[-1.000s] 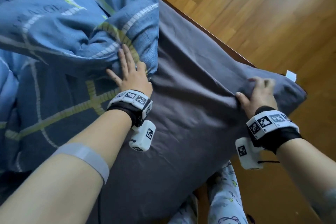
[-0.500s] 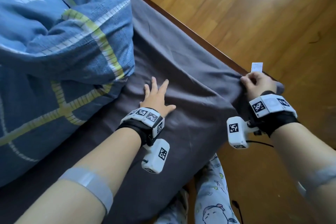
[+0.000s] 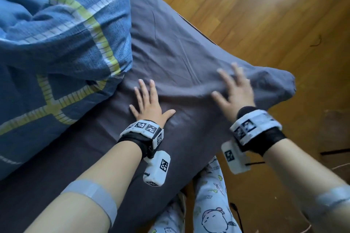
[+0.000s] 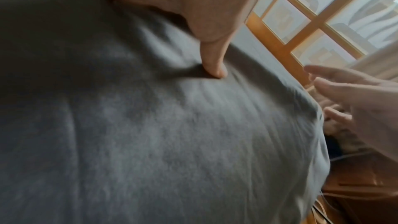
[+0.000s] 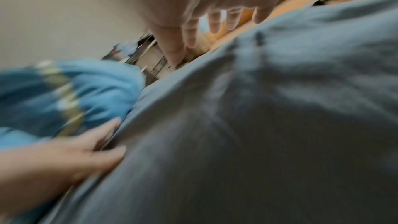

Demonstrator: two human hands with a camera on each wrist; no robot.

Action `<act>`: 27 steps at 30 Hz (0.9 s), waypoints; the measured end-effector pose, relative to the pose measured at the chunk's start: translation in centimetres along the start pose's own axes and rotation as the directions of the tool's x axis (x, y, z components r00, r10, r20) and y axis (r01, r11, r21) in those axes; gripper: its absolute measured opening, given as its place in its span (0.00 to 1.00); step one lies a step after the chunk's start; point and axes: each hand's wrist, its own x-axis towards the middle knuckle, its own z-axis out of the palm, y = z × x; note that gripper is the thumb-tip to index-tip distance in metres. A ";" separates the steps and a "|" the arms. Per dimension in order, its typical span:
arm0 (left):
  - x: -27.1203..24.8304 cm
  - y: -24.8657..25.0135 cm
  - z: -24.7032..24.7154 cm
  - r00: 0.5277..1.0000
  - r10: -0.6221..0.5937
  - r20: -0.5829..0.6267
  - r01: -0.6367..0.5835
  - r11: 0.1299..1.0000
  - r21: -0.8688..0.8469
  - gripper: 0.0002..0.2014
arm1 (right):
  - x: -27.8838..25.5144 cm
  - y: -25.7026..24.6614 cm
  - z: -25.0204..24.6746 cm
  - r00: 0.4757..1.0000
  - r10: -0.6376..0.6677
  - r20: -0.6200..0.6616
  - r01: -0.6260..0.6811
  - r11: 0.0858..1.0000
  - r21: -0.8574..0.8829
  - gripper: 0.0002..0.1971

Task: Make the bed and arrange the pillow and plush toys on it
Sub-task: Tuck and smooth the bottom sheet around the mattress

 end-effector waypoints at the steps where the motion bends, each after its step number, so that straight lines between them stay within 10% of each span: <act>1: -0.2 -0.3 0.1 0.999 -0.031 -0.013 0.031 0.999 -0.035 0.56 | -0.6 -1.0 0.9 0.991 -0.114 0.064 0.118 0.991 -0.059 0.33; 4: -0.7 -1.7 0.2 0.995 -0.100 -0.003 0.099 0.990 -0.096 0.61 | -1.6 -1.2 2.5 0.959 -0.143 0.246 0.211 0.938 -0.276 0.30; 9: -2.1 -5.6 0.6 0.979 -0.197 0.061 0.202 0.974 -0.098 0.64 | -1.2 -1.5 1.9 0.932 0.351 0.092 -0.325 0.919 -0.223 0.33; 13: -4.0 -8.0 2.0 0.986 -0.159 0.051 0.164 0.981 -0.103 0.62 | -3.0 -7.1 3.7 0.973 -0.027 0.229 0.102 0.942 -0.320 0.36; 19: -8.9 -13.1 5.4 0.981 -0.167 0.098 0.179 0.976 -0.127 0.55 | -7.7 -12.0 10.4 0.738 -0.270 0.619 0.544 0.781 -0.308 0.35; 24: -14.0 -21.2 7.9 0.925 -0.345 0.157 0.374 0.900 -0.223 0.50 | -7.8 -11.1 11.1 0.909 0.023 0.416 0.171 0.890 -0.422 0.39; 27: -17.7 -26.2 8.9 0.846 -0.487 0.216 0.532 0.793 -0.298 0.48 | -8.5 -11.5 10.7 0.925 0.189 0.329 -0.022 0.892 -0.451 0.41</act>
